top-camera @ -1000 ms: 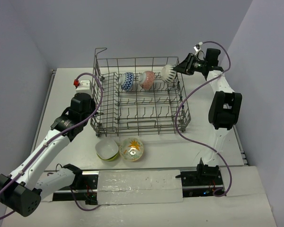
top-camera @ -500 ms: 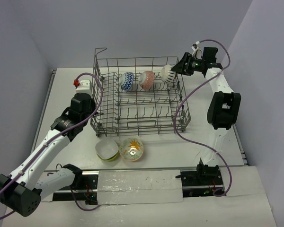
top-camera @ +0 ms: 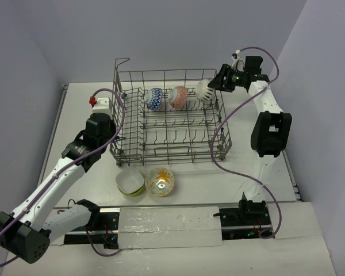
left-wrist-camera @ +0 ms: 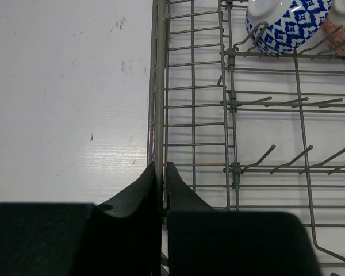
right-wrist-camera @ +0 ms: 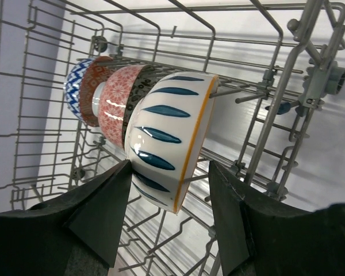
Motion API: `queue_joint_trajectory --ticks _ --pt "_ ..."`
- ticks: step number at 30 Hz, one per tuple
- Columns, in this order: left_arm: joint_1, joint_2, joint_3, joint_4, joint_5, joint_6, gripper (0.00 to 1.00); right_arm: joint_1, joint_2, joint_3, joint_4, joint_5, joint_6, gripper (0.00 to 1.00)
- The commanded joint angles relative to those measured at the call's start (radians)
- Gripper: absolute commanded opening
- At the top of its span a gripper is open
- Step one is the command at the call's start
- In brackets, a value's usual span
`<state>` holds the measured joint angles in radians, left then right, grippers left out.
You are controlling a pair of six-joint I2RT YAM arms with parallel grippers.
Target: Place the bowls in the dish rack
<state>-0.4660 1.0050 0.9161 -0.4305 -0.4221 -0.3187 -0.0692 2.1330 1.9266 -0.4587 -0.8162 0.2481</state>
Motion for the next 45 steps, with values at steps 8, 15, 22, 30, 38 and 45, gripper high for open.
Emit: queue_joint_trajectory --ticks 8,15,22,30,38,45 --pt "0.006 -0.002 0.006 -0.051 0.029 0.035 0.00 0.039 0.028 0.045 -0.081 0.097 -0.066 0.63" --pt "0.006 -0.002 0.006 -0.051 0.031 0.035 0.00 0.051 0.034 0.067 -0.115 0.117 -0.090 0.63" --pt "0.006 -0.002 0.006 -0.051 0.037 0.035 0.00 0.065 0.039 0.091 -0.156 0.164 -0.115 0.62" --pt "0.006 0.001 0.007 -0.051 0.043 0.035 0.00 0.103 0.061 0.135 -0.212 0.235 -0.144 0.59" --pt "0.006 0.000 0.007 -0.051 0.045 0.035 0.00 0.131 0.084 0.169 -0.265 0.310 -0.173 0.59" --pt "0.006 -0.005 0.006 -0.051 0.049 0.036 0.00 0.149 0.108 0.178 -0.291 0.344 -0.187 0.59"
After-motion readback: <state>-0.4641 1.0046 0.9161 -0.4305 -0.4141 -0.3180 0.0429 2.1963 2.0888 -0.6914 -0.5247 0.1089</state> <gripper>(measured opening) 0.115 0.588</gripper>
